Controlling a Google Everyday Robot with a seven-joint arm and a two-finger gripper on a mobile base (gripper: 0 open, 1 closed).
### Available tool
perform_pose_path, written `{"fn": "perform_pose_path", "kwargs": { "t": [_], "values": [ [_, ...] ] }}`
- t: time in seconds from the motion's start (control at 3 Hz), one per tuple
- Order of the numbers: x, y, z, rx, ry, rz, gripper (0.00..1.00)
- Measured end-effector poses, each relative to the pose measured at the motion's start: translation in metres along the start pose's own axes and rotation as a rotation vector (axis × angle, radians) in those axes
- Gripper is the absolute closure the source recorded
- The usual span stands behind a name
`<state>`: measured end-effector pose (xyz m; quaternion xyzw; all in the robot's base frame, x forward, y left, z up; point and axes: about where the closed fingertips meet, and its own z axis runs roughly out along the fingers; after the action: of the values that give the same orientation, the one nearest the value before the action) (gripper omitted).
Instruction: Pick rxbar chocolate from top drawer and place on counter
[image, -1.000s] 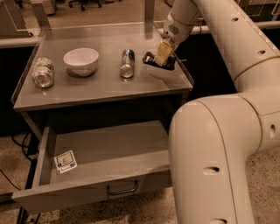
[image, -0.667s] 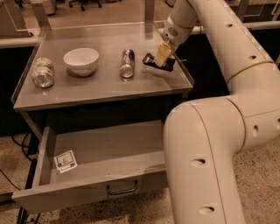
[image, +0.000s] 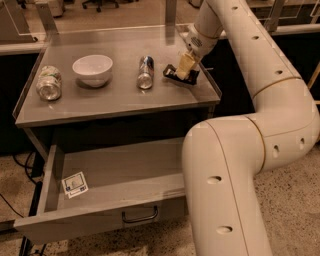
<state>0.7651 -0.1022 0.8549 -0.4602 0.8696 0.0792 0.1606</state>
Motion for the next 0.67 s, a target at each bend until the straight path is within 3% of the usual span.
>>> {"fn": "perform_pose_path", "kwargs": {
  "t": [0.67],
  "values": [
    [0.0024, -0.0056, 0.0147, -0.013, -0.002, 0.005, 1.00]
  ]
}}
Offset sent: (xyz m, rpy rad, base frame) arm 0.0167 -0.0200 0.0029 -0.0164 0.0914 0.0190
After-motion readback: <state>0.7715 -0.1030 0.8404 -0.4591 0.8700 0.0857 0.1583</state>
